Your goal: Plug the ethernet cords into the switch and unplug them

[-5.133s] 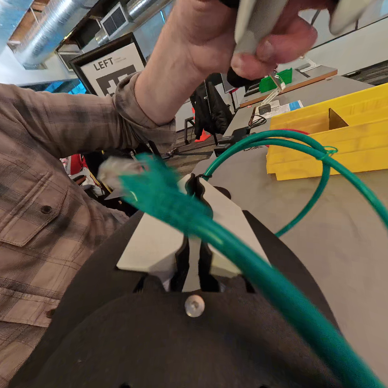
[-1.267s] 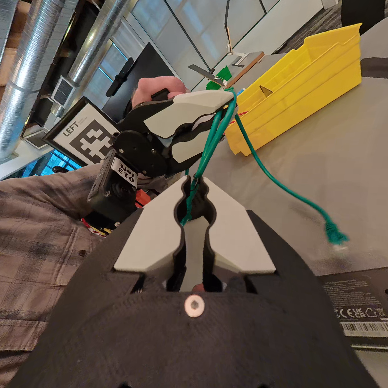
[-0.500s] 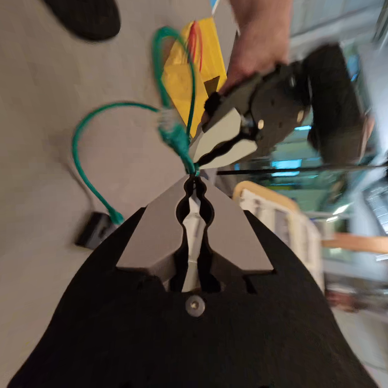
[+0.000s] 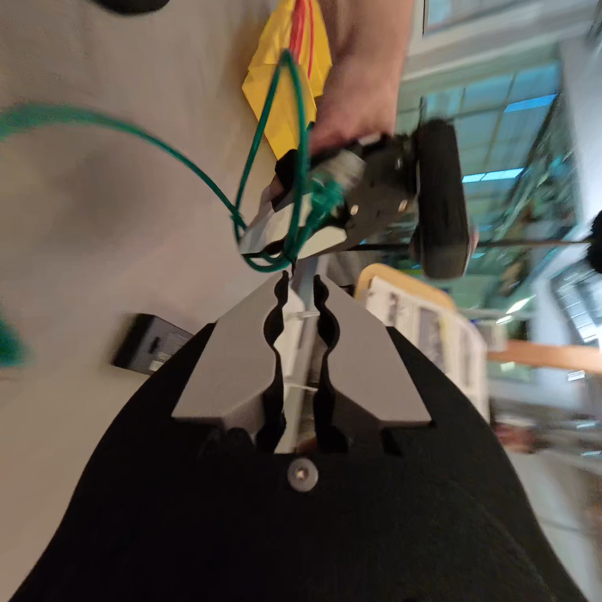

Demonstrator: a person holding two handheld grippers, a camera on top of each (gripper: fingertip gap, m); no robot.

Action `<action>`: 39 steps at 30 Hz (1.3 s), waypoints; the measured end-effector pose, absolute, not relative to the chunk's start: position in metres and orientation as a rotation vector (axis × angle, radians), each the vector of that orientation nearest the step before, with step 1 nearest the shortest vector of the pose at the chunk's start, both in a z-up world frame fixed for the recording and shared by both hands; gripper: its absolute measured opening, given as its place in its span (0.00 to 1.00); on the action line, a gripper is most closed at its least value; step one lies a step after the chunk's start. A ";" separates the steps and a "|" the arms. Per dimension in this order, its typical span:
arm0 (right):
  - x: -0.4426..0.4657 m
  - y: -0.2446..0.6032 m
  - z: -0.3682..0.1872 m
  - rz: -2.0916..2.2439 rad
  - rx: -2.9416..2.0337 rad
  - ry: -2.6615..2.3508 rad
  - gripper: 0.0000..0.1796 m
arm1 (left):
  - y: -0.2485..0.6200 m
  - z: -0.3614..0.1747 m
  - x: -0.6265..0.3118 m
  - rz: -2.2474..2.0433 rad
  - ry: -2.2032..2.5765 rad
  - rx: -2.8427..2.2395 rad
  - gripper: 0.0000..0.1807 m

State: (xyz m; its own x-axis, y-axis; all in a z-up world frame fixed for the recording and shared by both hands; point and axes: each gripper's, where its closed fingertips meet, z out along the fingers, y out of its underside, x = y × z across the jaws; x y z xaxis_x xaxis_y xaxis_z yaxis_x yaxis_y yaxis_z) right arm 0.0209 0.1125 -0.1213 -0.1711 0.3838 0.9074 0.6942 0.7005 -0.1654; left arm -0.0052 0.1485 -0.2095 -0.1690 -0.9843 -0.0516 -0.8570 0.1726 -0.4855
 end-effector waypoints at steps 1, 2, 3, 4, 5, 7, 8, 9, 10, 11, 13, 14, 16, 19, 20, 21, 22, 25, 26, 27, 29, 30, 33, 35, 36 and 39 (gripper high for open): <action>0.026 0.117 -0.119 -0.258 -0.950 -1.752 0.09 | 0.158 -0.204 -0.007 -0.421 2.059 -1.733 0.03; 0.031 0.122 -0.115 -0.158 -1.038 -1.700 0.11 | 0.166 -0.197 -0.007 -0.370 2.000 -1.724 0.03; 0.036 0.125 -0.114 -0.020 -1.151 -1.644 0.13 | 0.178 -0.190 -0.009 -0.259 1.945 -1.711 0.03; 0.039 0.129 -0.115 0.134 -1.277 -1.572 0.14 | 0.190 -0.184 -0.015 -0.121 1.912 -1.686 0.03; 0.042 0.134 -0.114 0.304 -1.397 -1.469 0.13 | 0.201 -0.176 -0.019 0.018 1.867 -1.649 0.03; 0.040 0.130 -0.110 0.786 -1.566 -1.258 0.14 | 0.217 -0.158 -0.023 0.238 1.765 -1.575 0.03; 0.041 0.131 -0.106 1.009 -1.617 -1.120 0.13 | 0.222 -0.148 -0.023 0.335 1.719 -1.523 0.03; 0.041 0.132 -0.104 1.196 -1.650 -1.004 0.12 | 0.226 -0.140 -0.024 0.426 1.680 -1.472 0.03; 0.040 0.132 -0.105 1.343 -1.666 -0.926 0.10 | 0.228 -0.133 -0.023 0.499 1.653 -1.423 0.03; 0.040 0.136 -0.109 1.422 -1.682 -0.846 0.10 | 0.231 -0.126 -0.023 0.587 1.618 -1.362 0.03; 0.037 0.141 -0.116 1.507 -1.700 -0.743 0.13 | 0.235 -0.114 -0.023 0.739 1.570 -1.245 0.03; 0.035 0.142 -0.118 1.555 -1.694 -0.698 0.12 | 0.235 -0.110 -0.021 0.794 1.551 -1.194 0.03; 0.030 0.141 -0.118 1.654 -1.678 -0.627 0.14 | 0.234 -0.104 -0.018 0.882 1.533 -1.098 0.03; 0.027 0.146 -0.123 1.683 -1.674 -0.568 0.13 | 0.234 -0.100 -0.018 0.917 1.514 -1.049 0.03; 0.027 0.147 -0.123 1.704 -1.664 -0.544 0.13 | 0.234 -0.098 -0.018 0.924 1.506 -1.040 0.03; 0.026 0.147 -0.124 1.719 -1.668 -0.542 0.12 | 0.233 -0.097 -0.018 0.927 1.499 -1.033 0.03; 0.023 0.147 -0.126 1.717 -1.672 -0.552 0.11 | 0.232 -0.097 -0.017 0.922 1.507 -1.026 0.03; 0.017 0.146 -0.126 1.697 -1.648 -0.574 0.10 | 0.231 -0.098 -0.014 0.911 1.507 -1.022 0.03; 0.016 0.147 -0.126 1.667 -1.643 -0.590 0.09 | 0.230 -0.098 -0.013 0.904 1.509 -1.025 0.03; 0.014 0.146 -0.127 1.645 -1.644 -0.609 0.08 | 0.230 -0.097 -0.013 0.898 1.504 -1.026 0.03; 0.014 0.147 -0.125 1.611 -1.629 -0.630 0.06 | 0.231 -0.096 -0.013 0.897 1.505 -1.027 0.03; 0.014 0.147 -0.125 1.587 -1.624 -0.642 0.06 | 0.231 -0.096 -0.013 0.893 1.503 -1.027 0.03; 0.014 0.146 -0.121 1.559 -1.596 -0.671 0.00 | 0.232 -0.095 -0.013 0.891 1.507 -1.033 0.03; 0.015 0.146 -0.121 1.491 -1.588 -0.703 0.00 | 0.233 -0.097 -0.013 0.883 1.521 -1.042 0.03; 0.015 0.145 -0.122 1.450 -1.591 -0.733 0.00 | 0.232 -0.099 -0.013 0.871 1.530 -1.050 0.03; 0.019 0.147 -0.124 1.234 -1.589 -0.849 0.00 | 0.232 -0.102 -0.014 0.837 1.555 -1.078 0.03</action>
